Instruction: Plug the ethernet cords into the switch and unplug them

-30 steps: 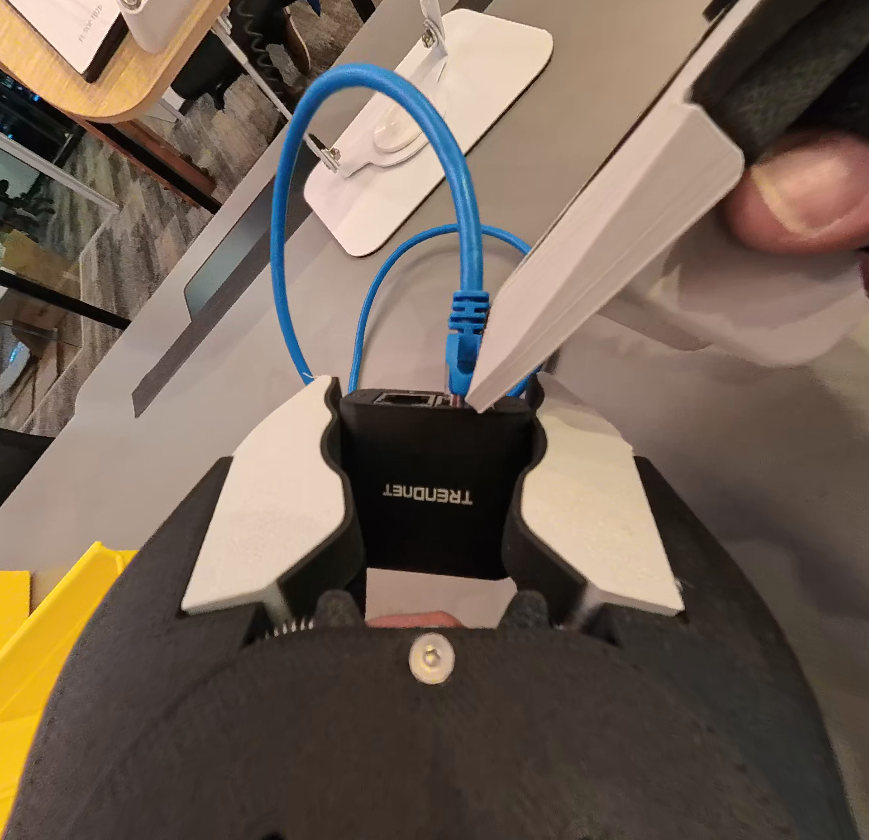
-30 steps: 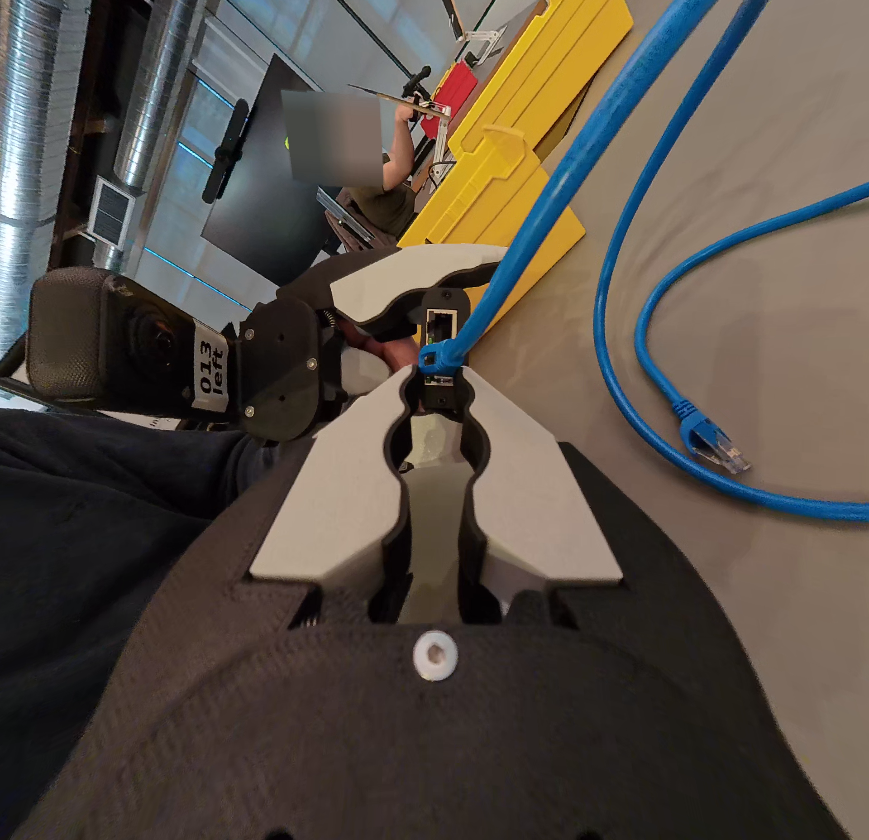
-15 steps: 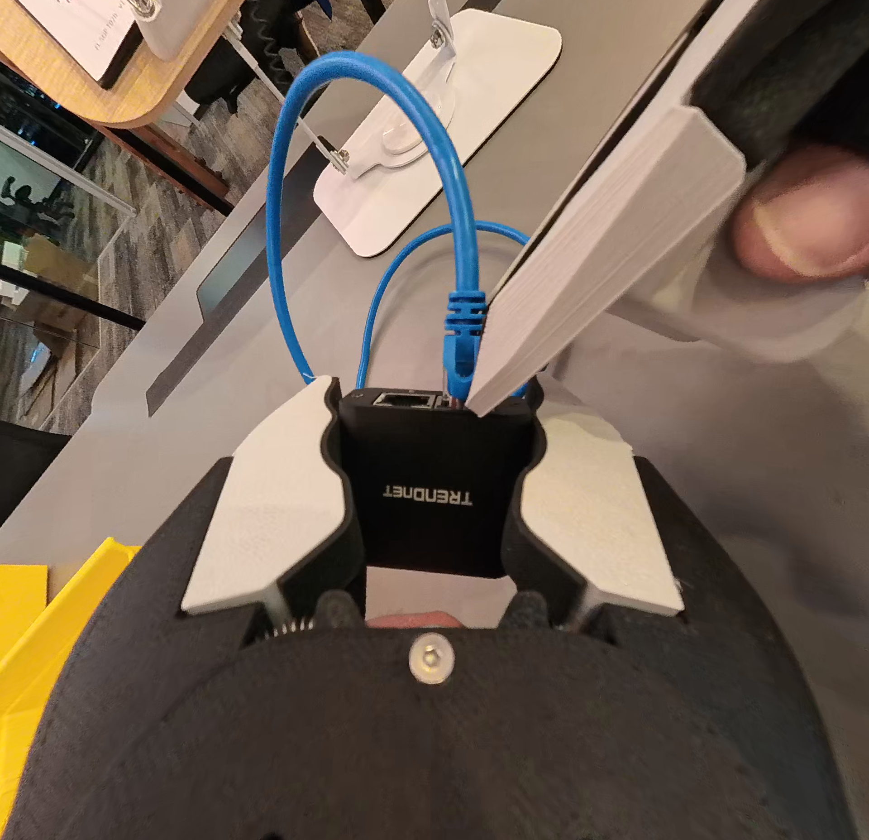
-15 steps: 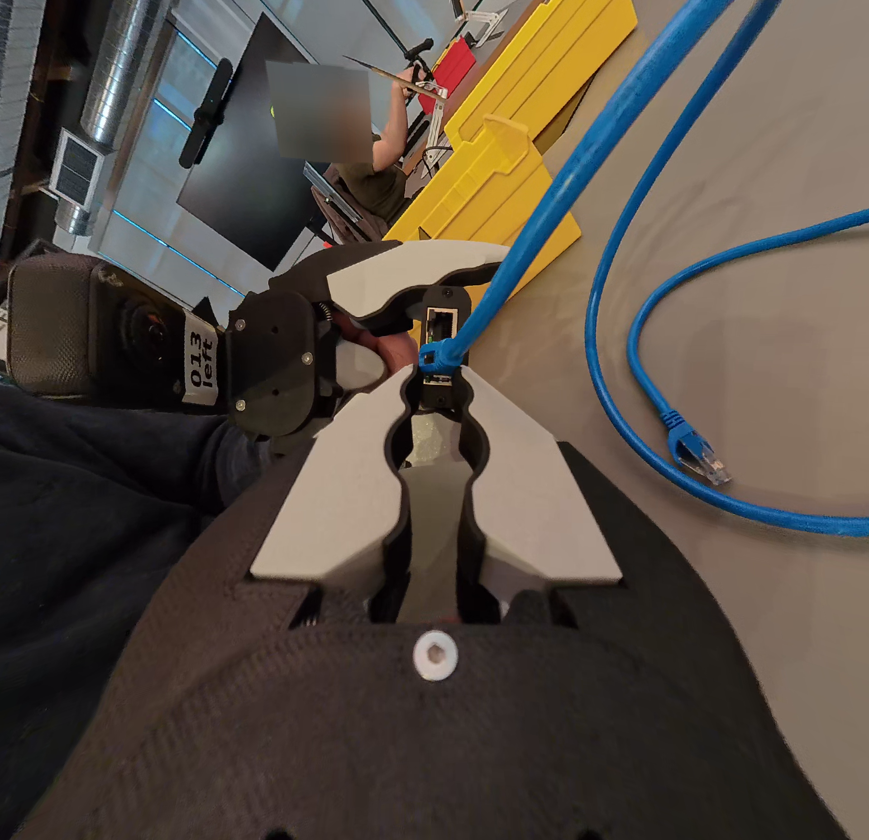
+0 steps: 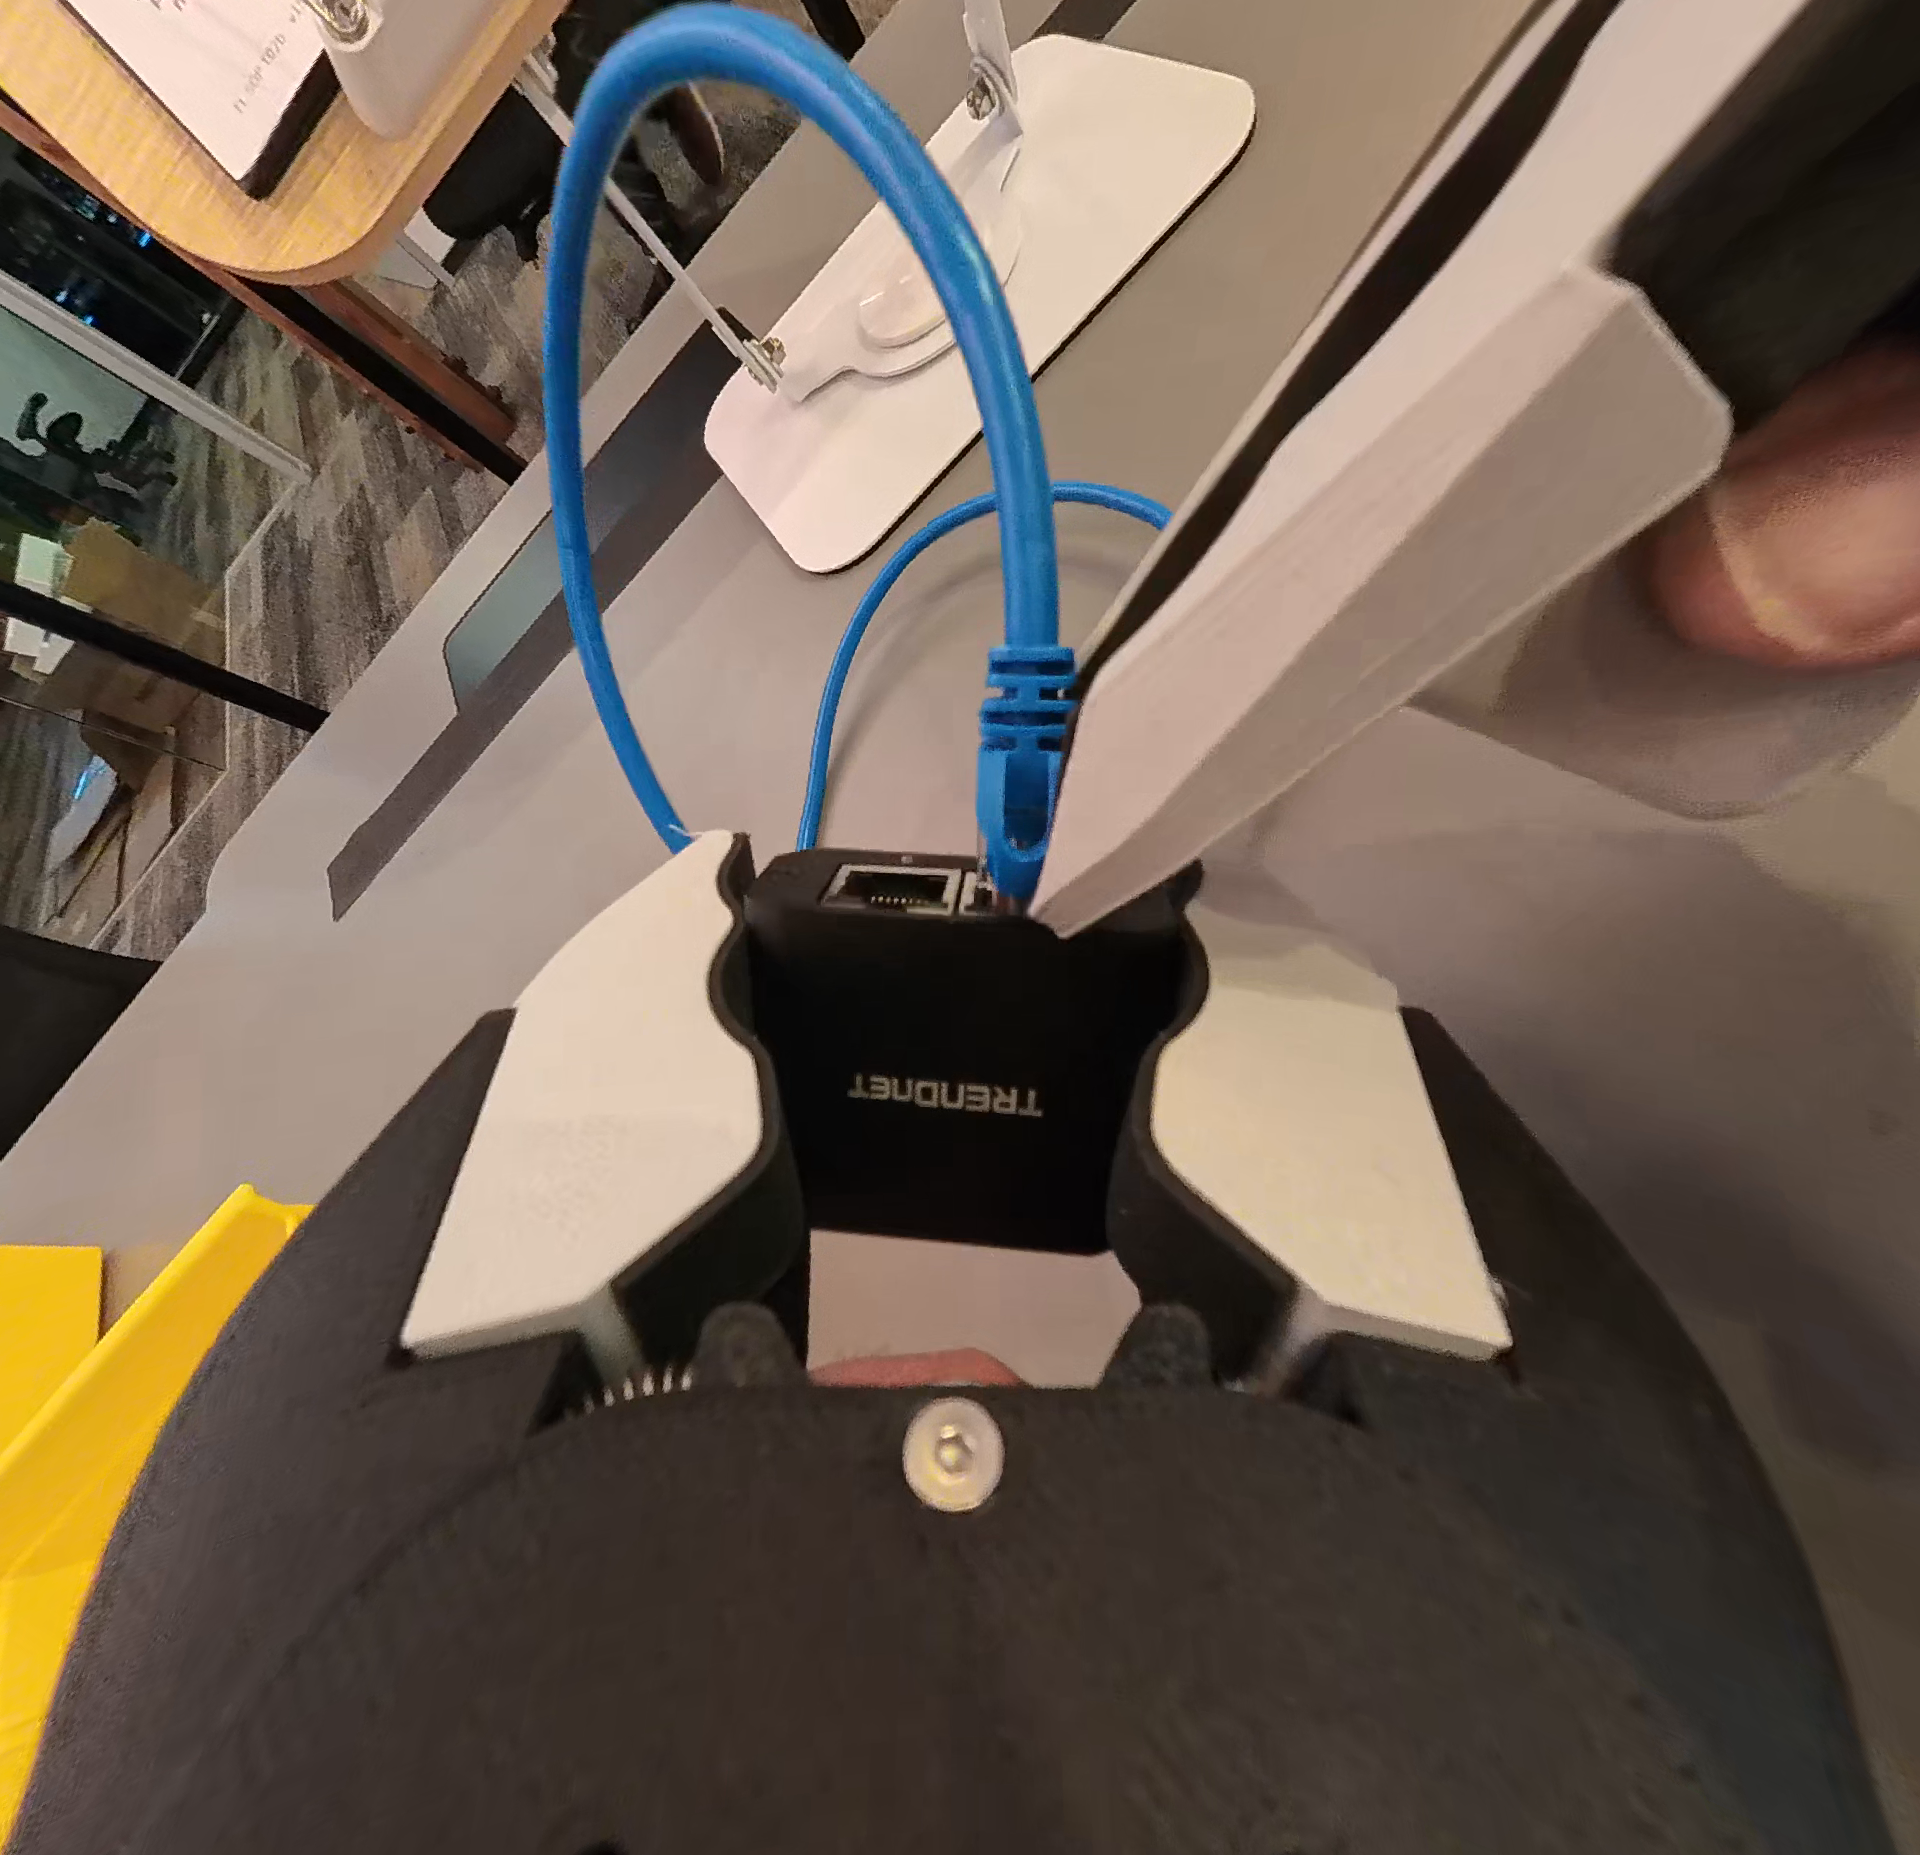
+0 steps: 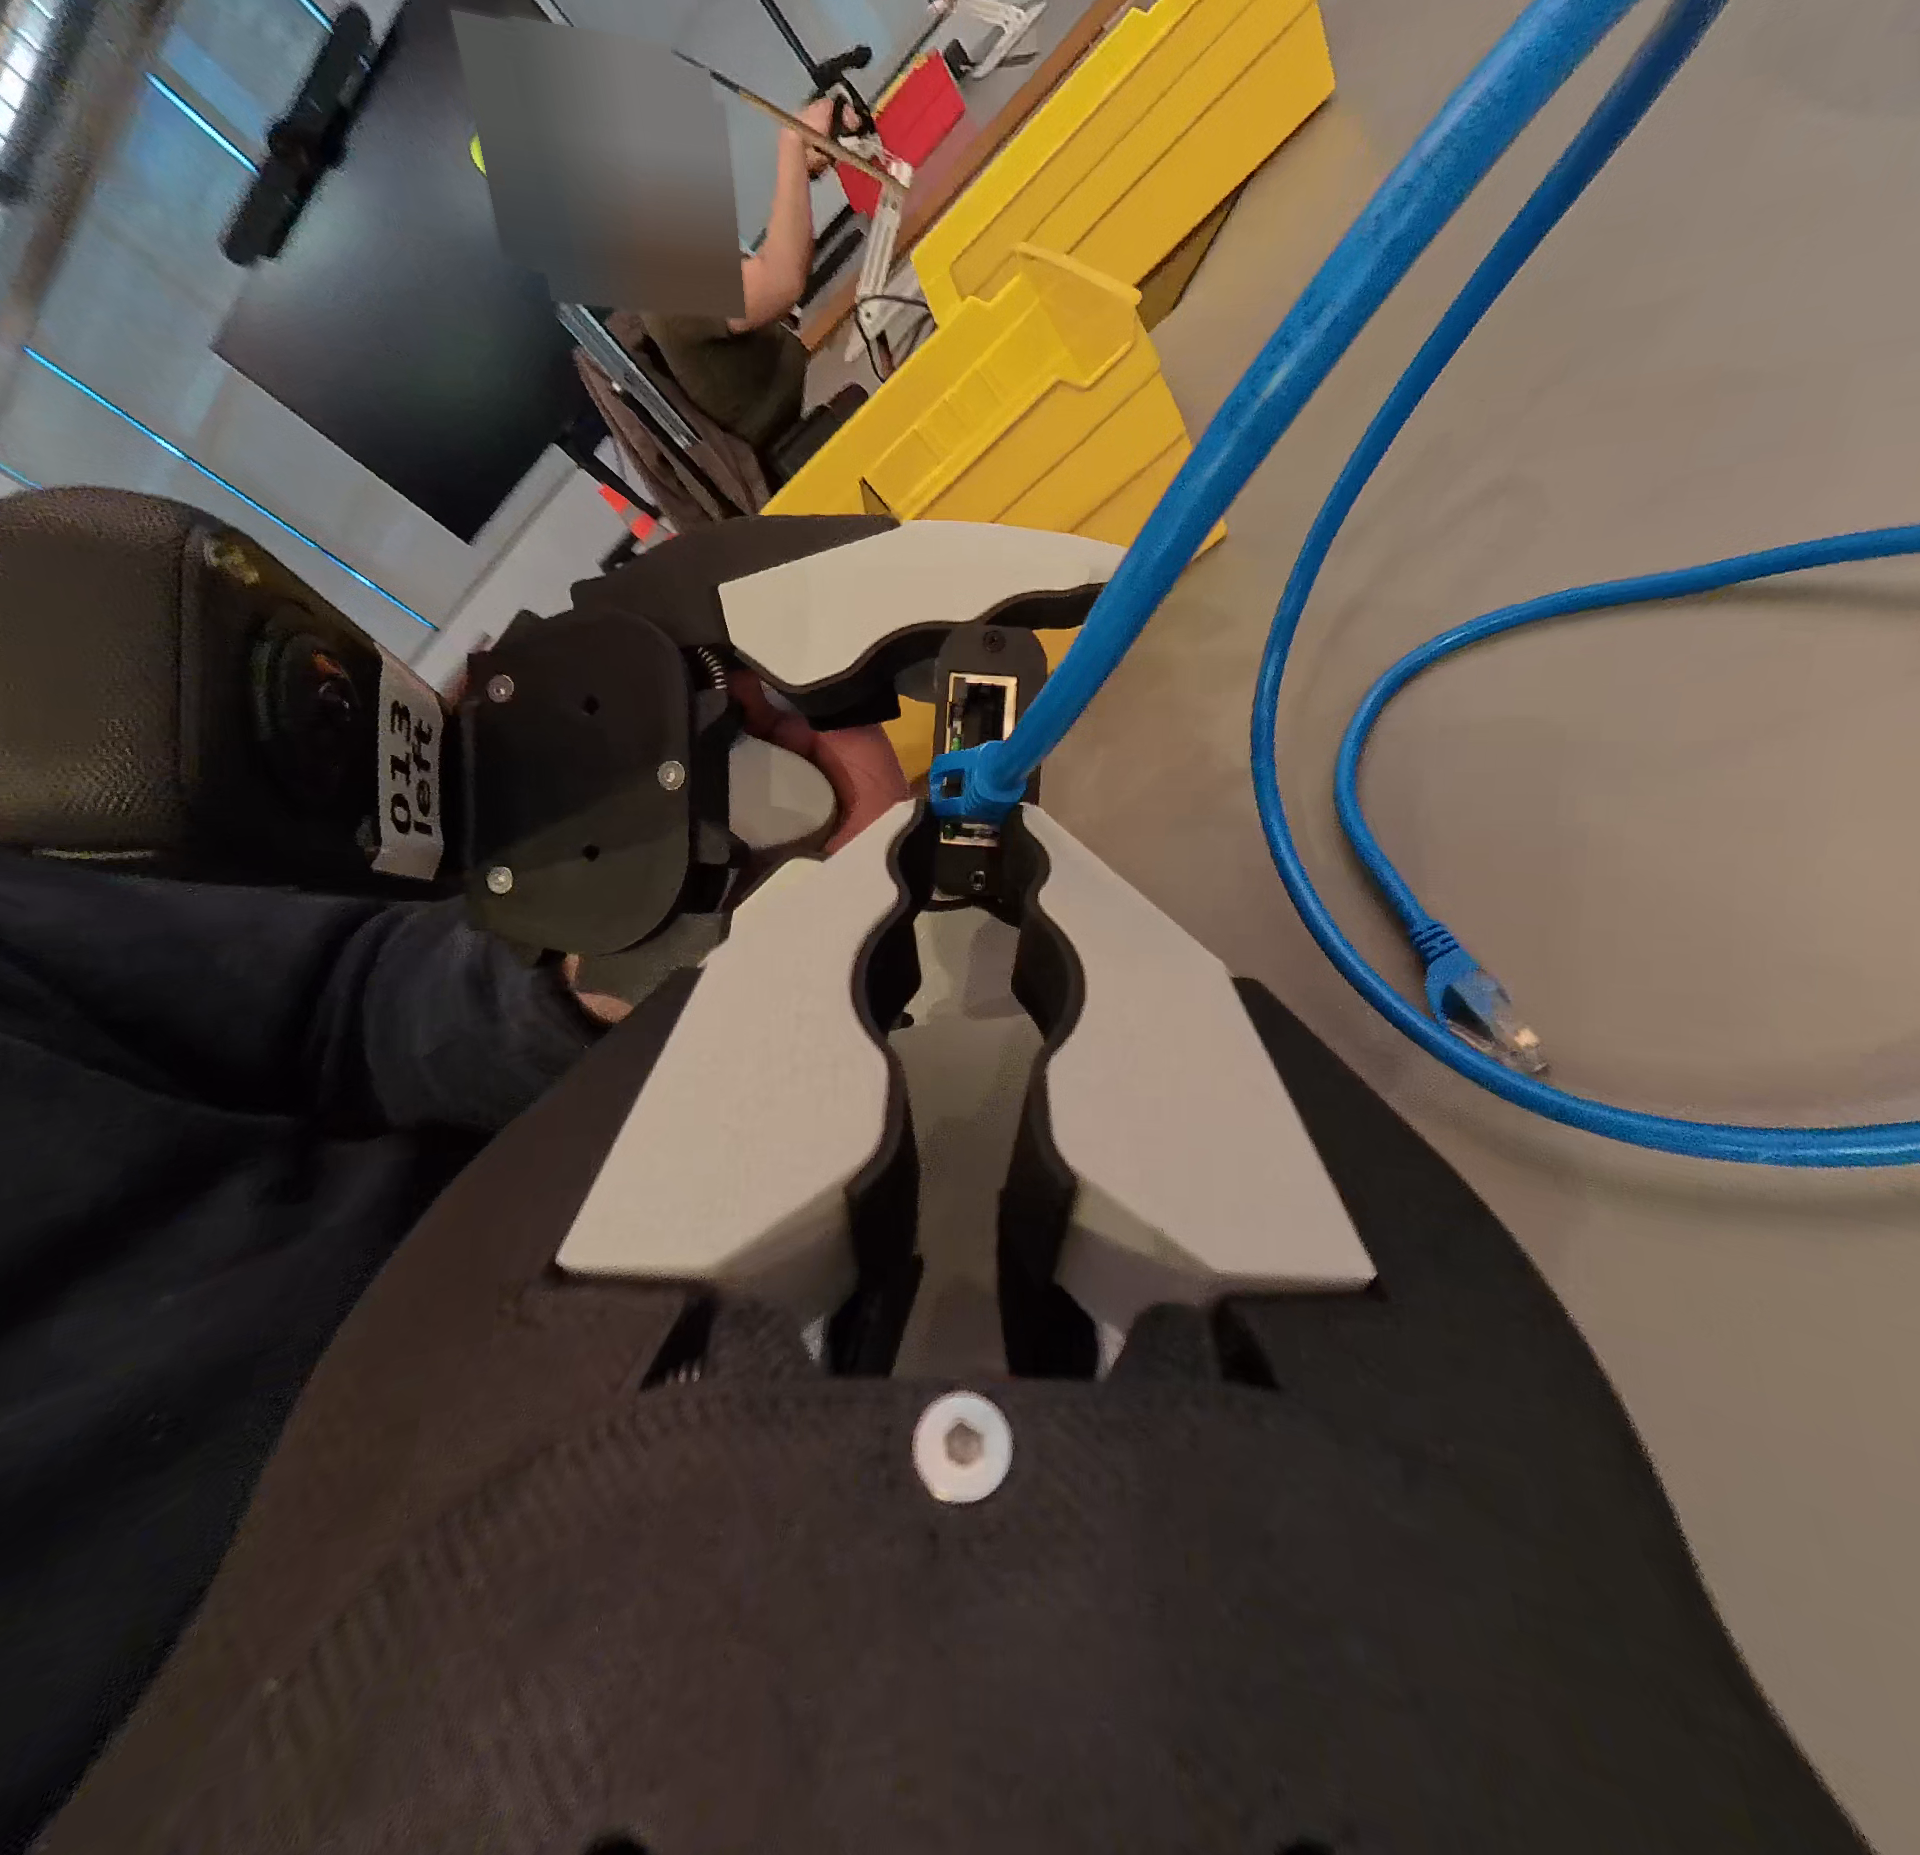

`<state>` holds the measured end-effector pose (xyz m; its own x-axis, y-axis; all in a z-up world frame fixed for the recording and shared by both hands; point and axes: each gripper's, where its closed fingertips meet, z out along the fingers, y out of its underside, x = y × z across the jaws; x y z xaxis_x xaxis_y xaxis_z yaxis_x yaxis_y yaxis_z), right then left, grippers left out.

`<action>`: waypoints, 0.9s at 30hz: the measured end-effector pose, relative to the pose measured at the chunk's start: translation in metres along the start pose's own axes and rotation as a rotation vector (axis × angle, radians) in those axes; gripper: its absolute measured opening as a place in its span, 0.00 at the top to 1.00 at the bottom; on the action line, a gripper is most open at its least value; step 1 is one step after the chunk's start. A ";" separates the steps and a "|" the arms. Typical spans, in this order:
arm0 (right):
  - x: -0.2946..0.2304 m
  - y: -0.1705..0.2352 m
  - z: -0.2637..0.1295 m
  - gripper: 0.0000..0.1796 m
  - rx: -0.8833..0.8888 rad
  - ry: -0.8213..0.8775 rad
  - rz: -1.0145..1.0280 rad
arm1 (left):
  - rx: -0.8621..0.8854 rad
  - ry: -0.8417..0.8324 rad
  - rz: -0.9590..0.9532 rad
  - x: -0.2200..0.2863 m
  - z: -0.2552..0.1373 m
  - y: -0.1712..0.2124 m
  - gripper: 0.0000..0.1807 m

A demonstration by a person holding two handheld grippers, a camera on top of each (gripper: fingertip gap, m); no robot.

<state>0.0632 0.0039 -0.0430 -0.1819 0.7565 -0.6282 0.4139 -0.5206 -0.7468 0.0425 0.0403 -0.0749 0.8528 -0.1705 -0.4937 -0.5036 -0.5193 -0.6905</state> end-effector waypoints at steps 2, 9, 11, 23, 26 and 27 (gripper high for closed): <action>-0.001 -0.001 0.000 0.94 -0.005 0.023 -0.021 | 0.009 0.003 -0.005 -0.001 0.000 -0.001 0.59; -0.003 -0.005 -0.001 0.94 0.047 -0.031 0.045 | 0.060 0.046 -0.047 -0.001 -0.004 -0.006 0.59; -0.003 -0.005 -0.001 0.94 0.053 -0.042 0.058 | 0.067 0.048 -0.039 0.000 -0.004 -0.007 0.59; -0.004 -0.010 -0.003 0.92 0.112 -0.129 0.183 | 0.082 0.058 -0.013 0.001 -0.005 -0.009 0.59; -0.003 -0.010 -0.002 0.91 0.103 -0.124 0.192 | 0.074 0.052 -0.007 0.000 -0.004 -0.008 0.59; -0.002 -0.009 -0.002 0.93 0.105 -0.116 0.184 | 0.073 0.052 -0.006 0.001 -0.004 -0.008 0.59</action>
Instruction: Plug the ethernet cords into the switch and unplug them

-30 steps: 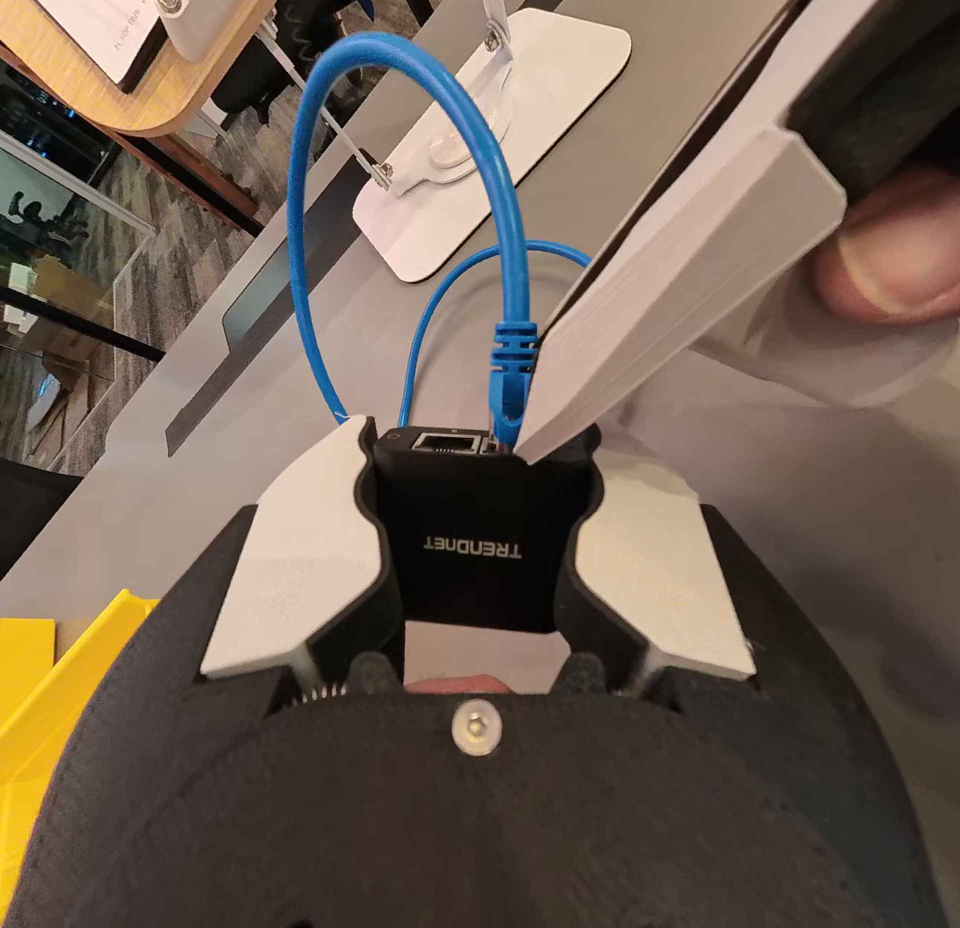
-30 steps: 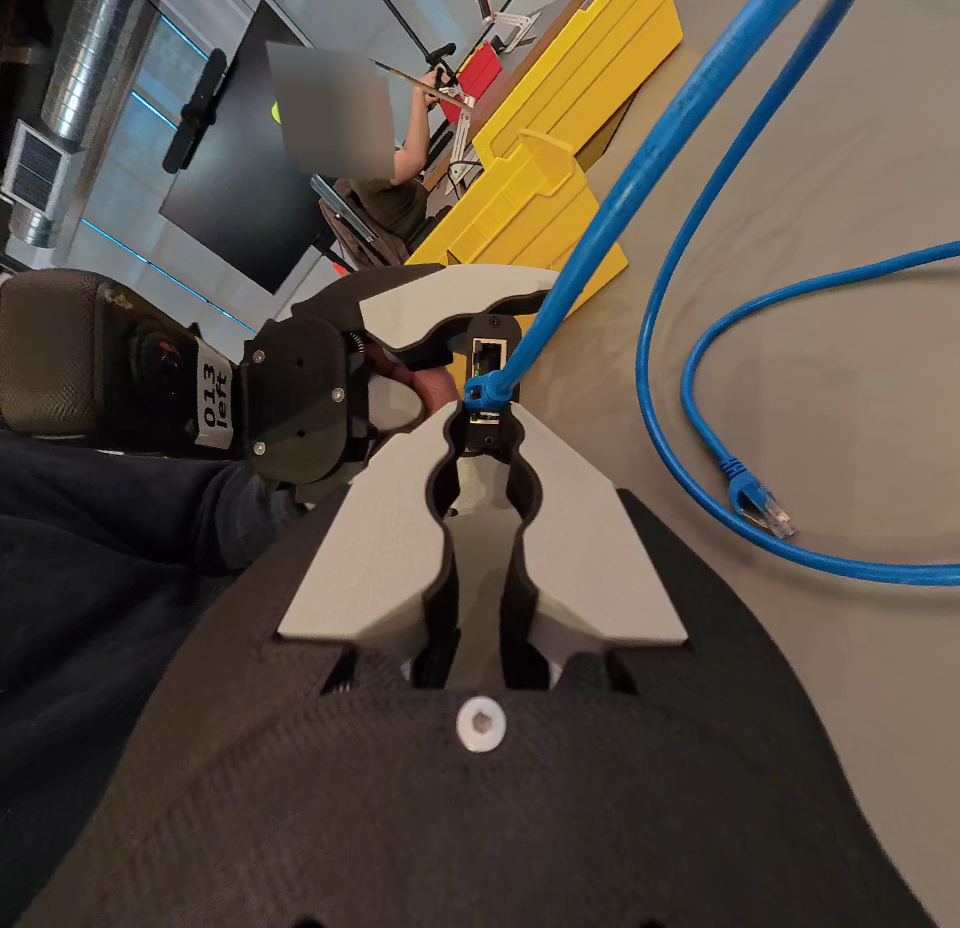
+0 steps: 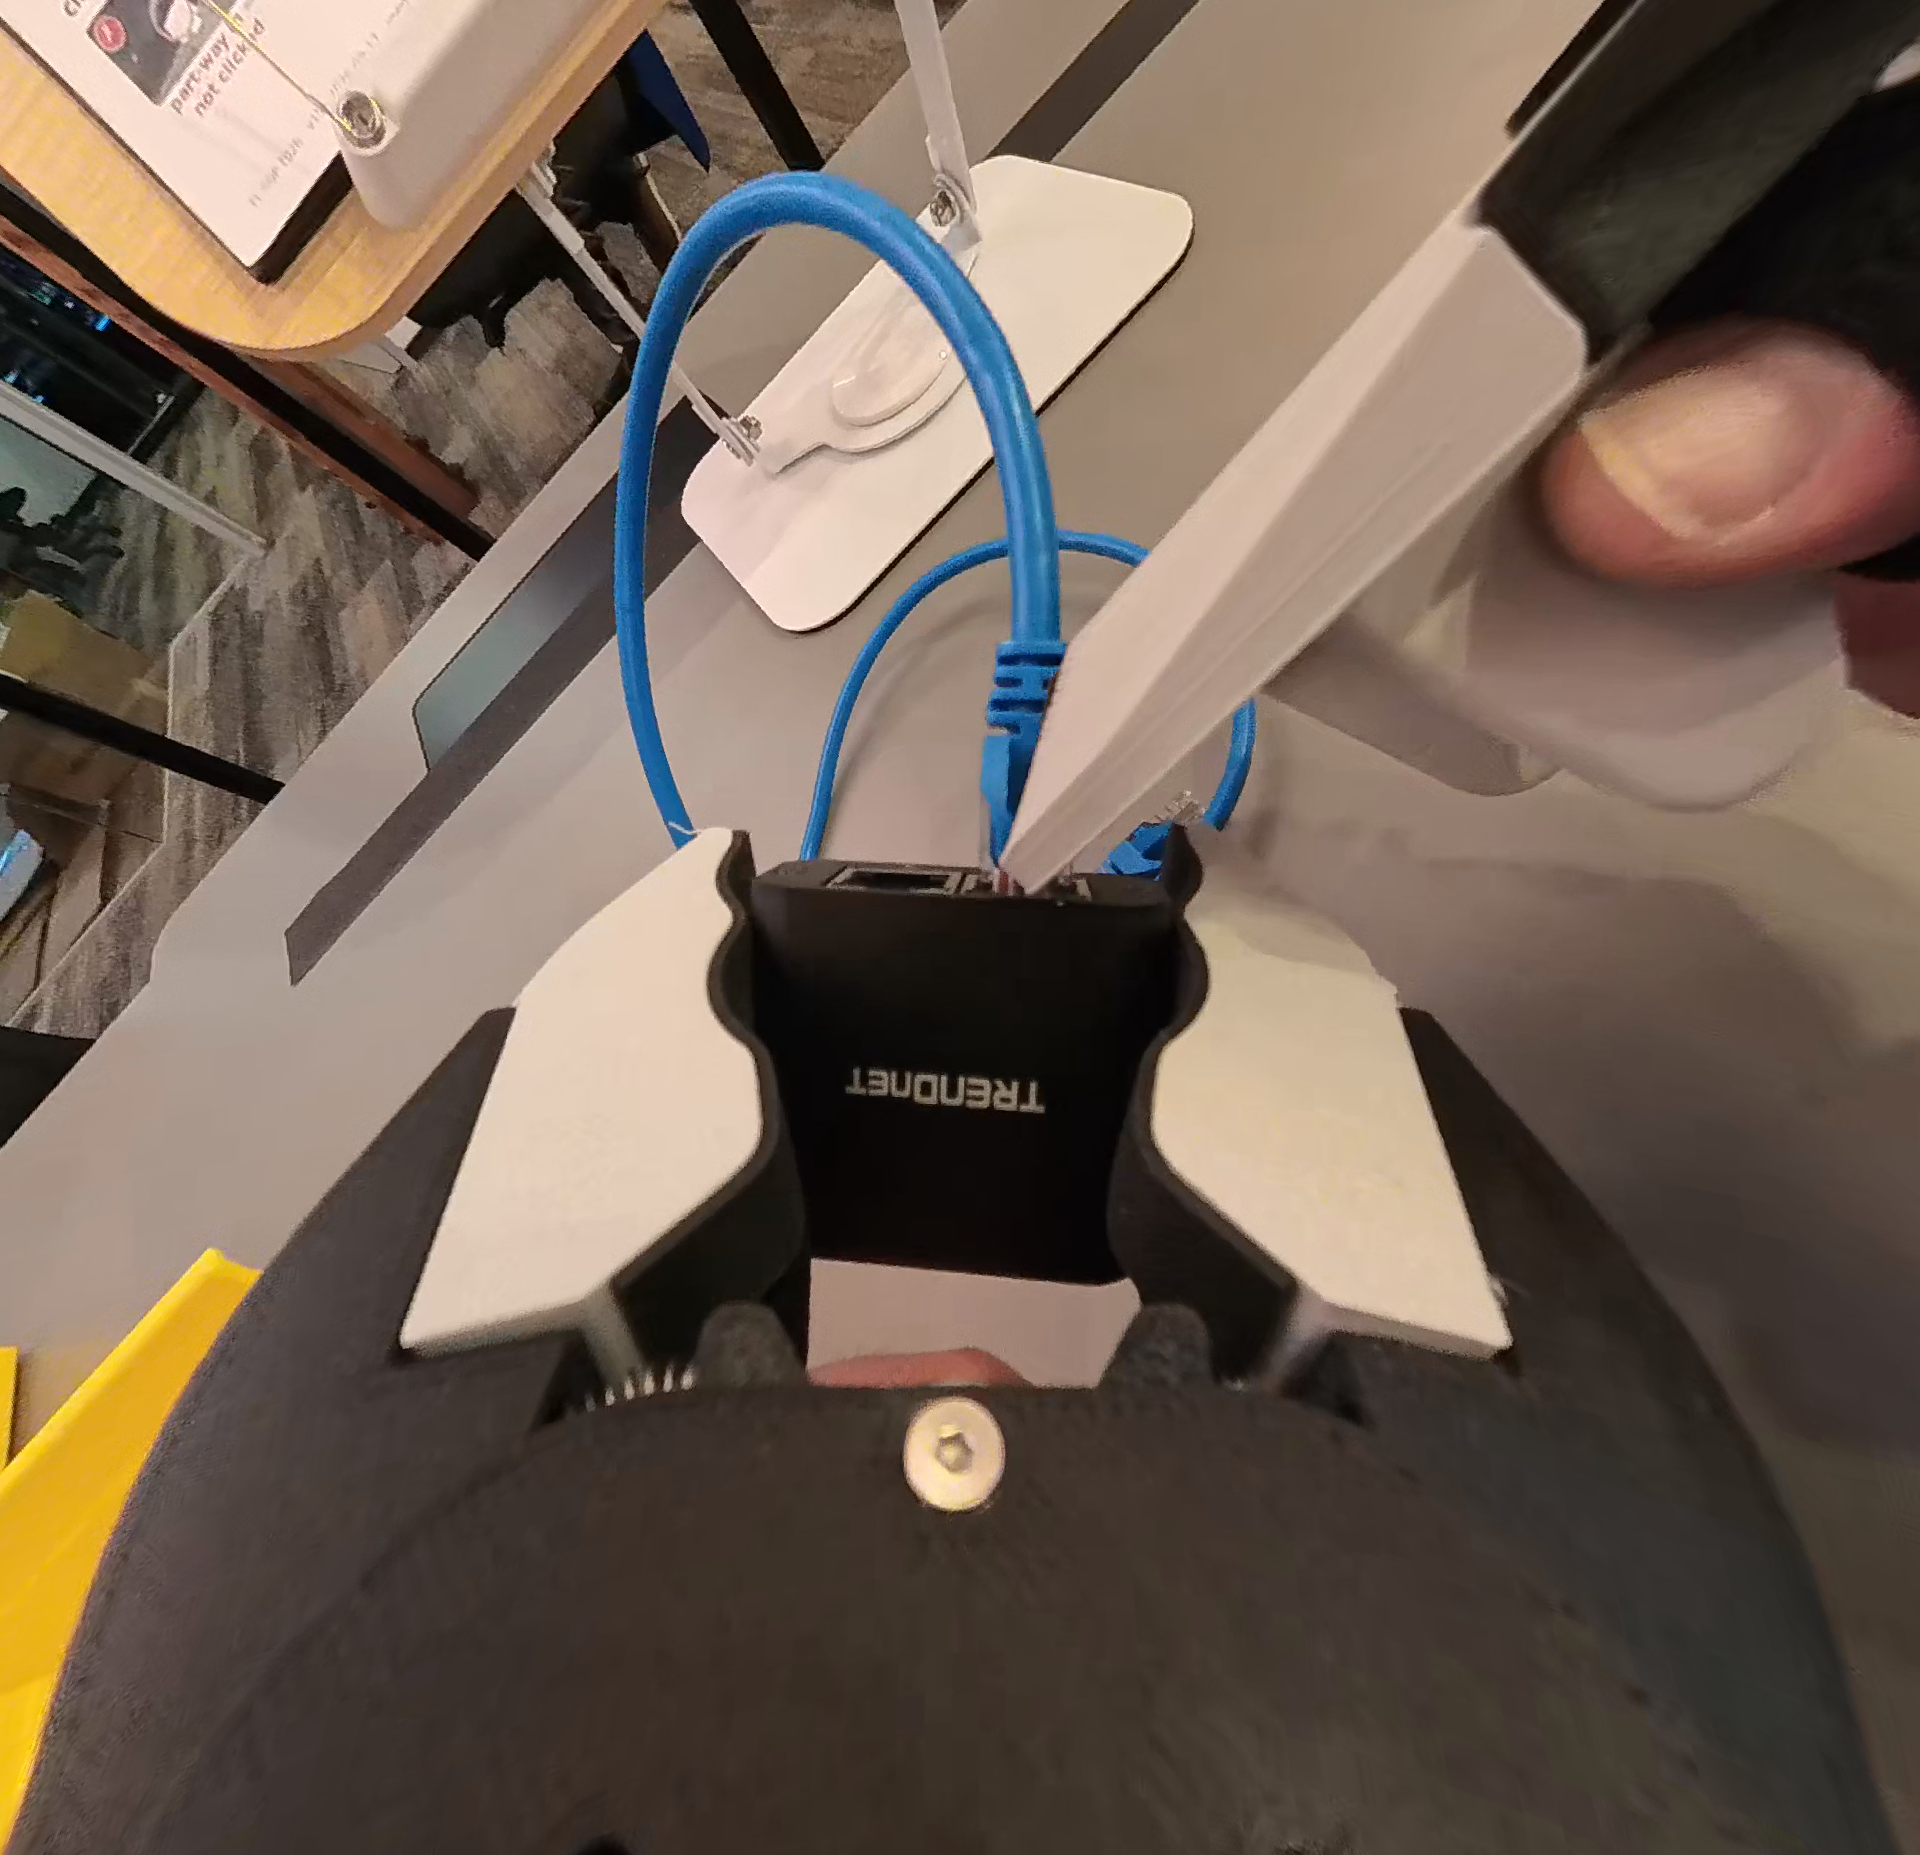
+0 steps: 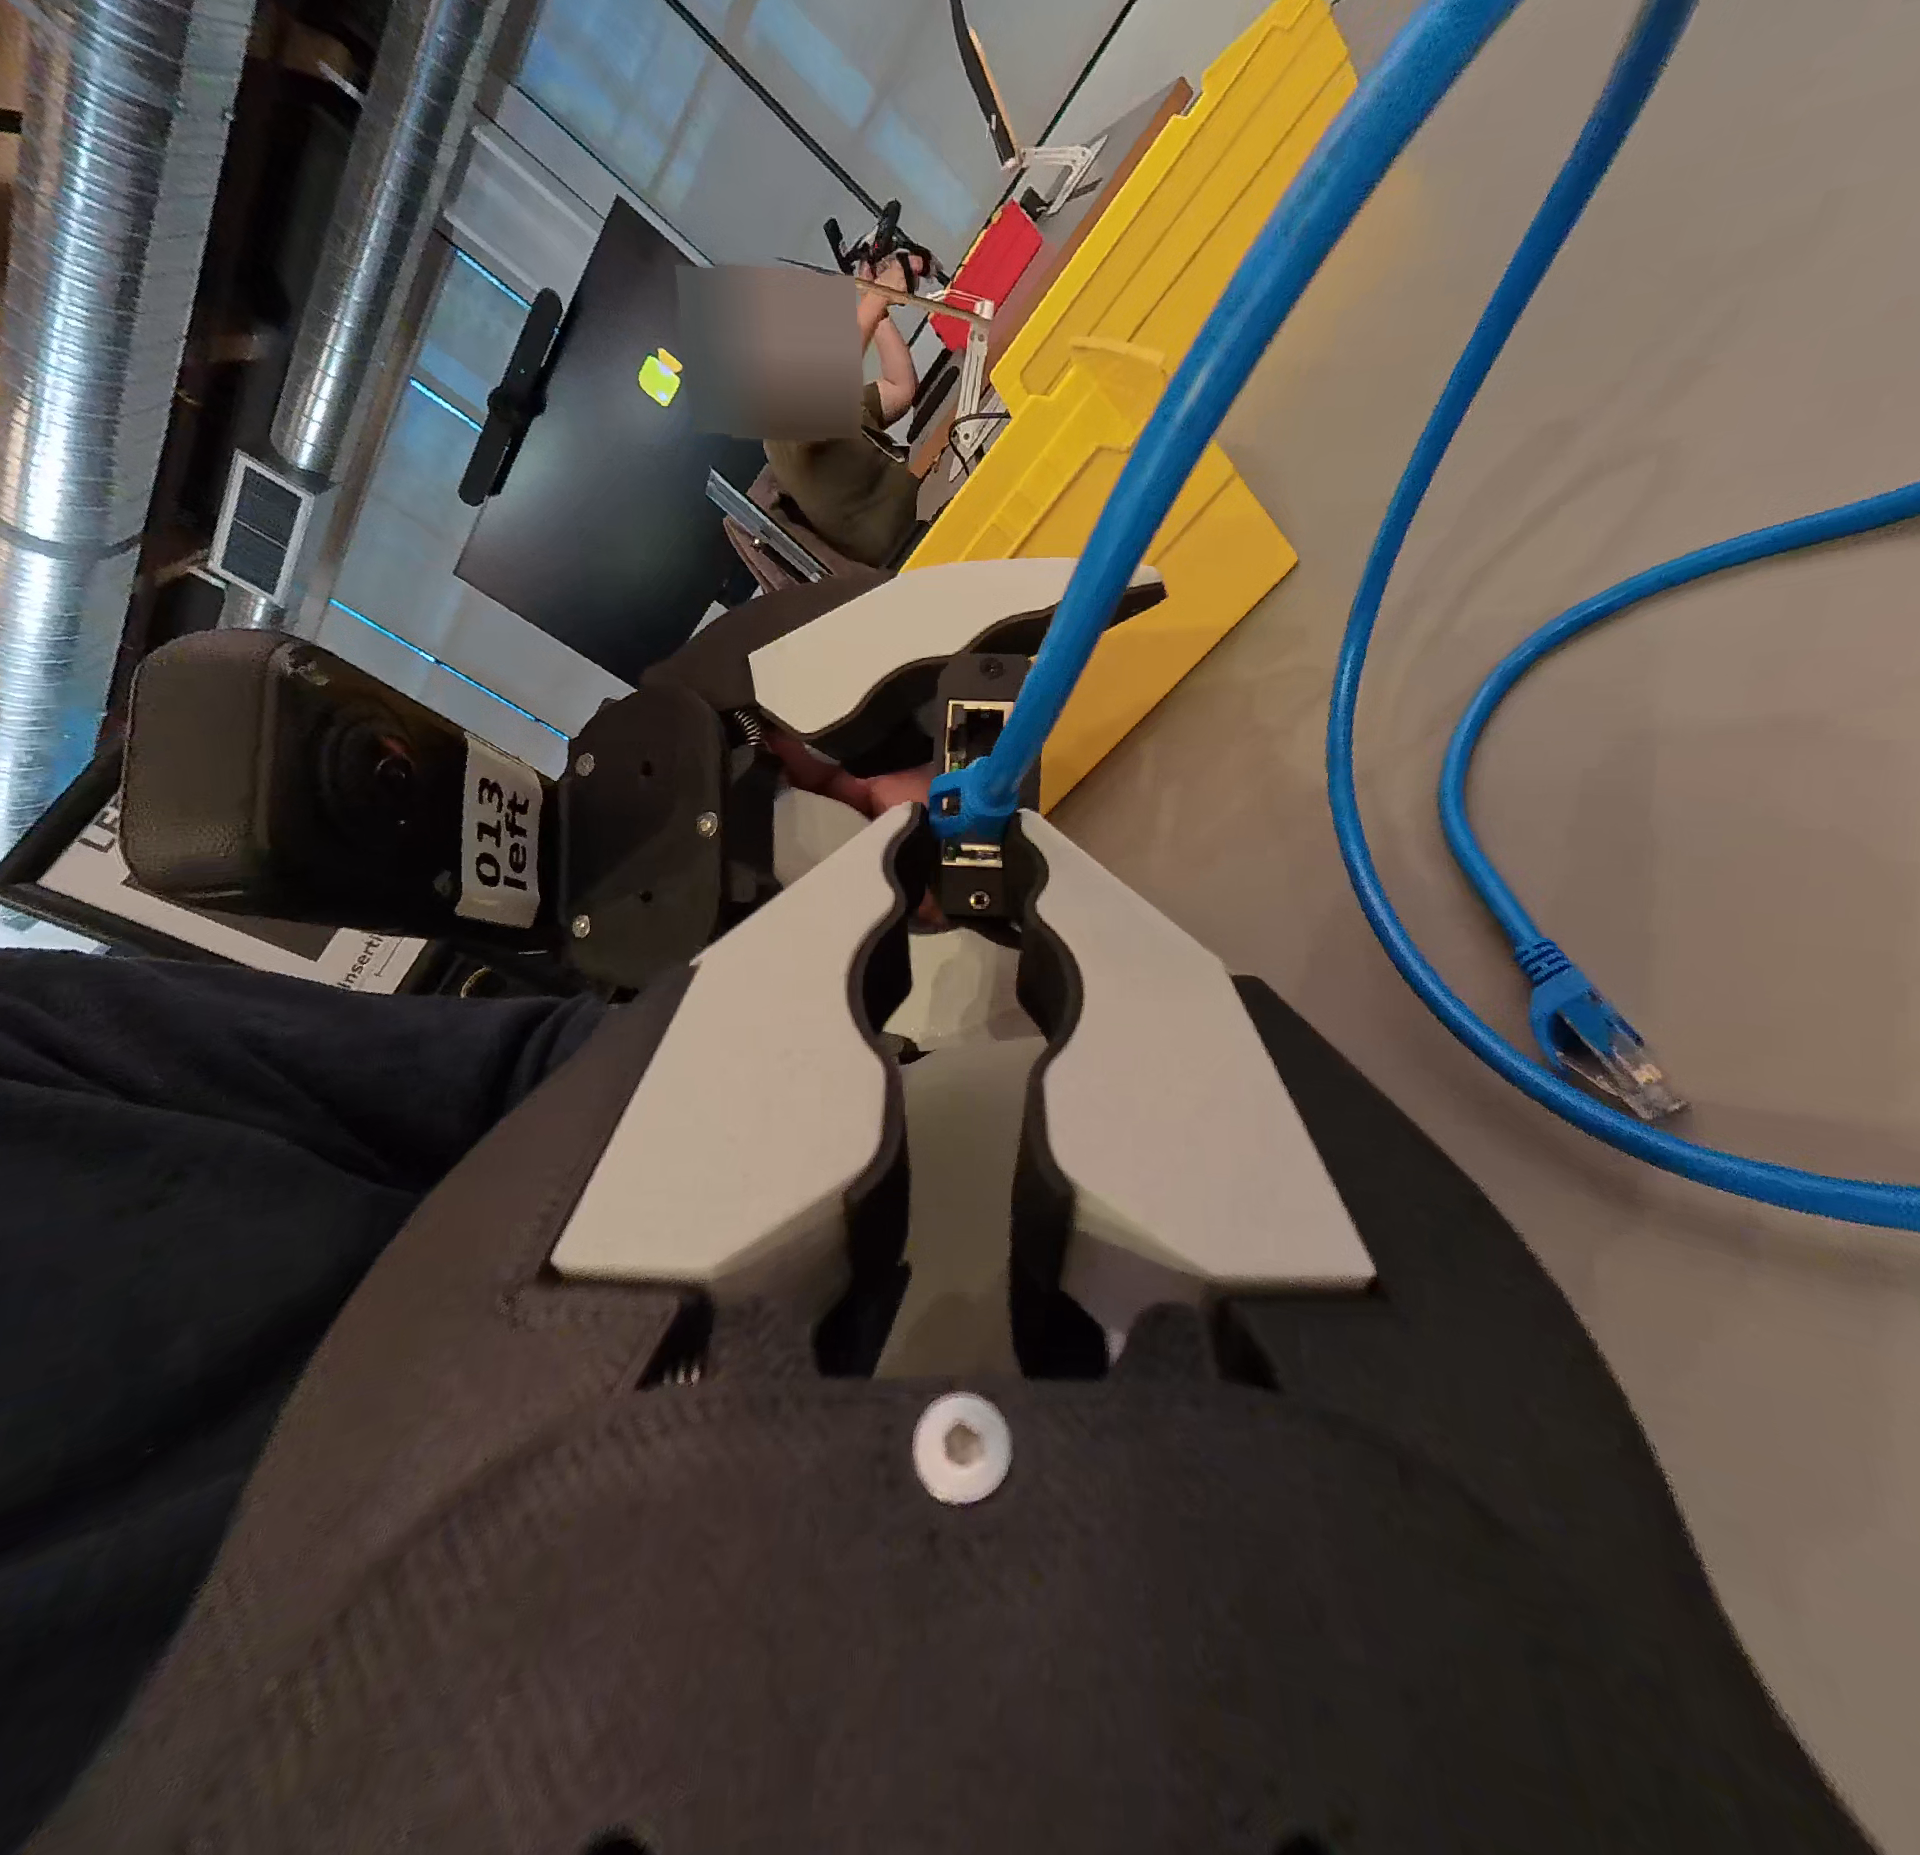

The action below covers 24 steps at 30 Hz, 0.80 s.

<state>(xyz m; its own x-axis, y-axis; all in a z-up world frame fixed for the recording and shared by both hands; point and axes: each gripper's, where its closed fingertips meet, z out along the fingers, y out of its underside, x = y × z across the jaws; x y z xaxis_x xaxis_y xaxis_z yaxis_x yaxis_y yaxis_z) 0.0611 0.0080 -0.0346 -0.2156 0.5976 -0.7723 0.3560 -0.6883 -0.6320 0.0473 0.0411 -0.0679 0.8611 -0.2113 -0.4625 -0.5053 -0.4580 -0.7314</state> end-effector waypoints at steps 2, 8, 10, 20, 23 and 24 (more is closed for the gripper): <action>0.000 0.000 0.000 0.93 0.001 0.009 -0.006 | -0.002 -0.006 0.005 0.000 0.000 0.000 0.59; 0.001 0.003 -0.002 0.93 -0.023 0.051 -0.063 | -0.003 -0.012 0.022 0.002 0.001 -0.001 0.59; 0.002 0.004 -0.002 0.94 -0.039 0.100 -0.115 | -0.003 -0.014 0.019 0.002 0.002 0.000 0.59; -0.001 0.003 -0.003 0.94 -0.033 0.125 -0.158 | 0.042 -0.003 0.022 0.003 0.000 -0.004 0.59; 0.000 0.003 -0.003 0.94 0.012 0.081 -0.099 | 0.069 0.001 0.032 0.003 0.000 -0.005 0.59; 0.000 0.003 -0.004 0.94 0.028 0.067 -0.084 | 0.078 -0.001 0.035 0.003 0.000 -0.005 0.59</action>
<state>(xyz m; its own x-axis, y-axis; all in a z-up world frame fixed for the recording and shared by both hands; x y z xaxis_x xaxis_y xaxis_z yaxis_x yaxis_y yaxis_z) 0.0654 0.0074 -0.0364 -0.1818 0.6795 -0.7108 0.3131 -0.6452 -0.6969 0.0526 0.0429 -0.0654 0.8425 -0.2254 -0.4893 -0.5384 -0.3812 -0.7515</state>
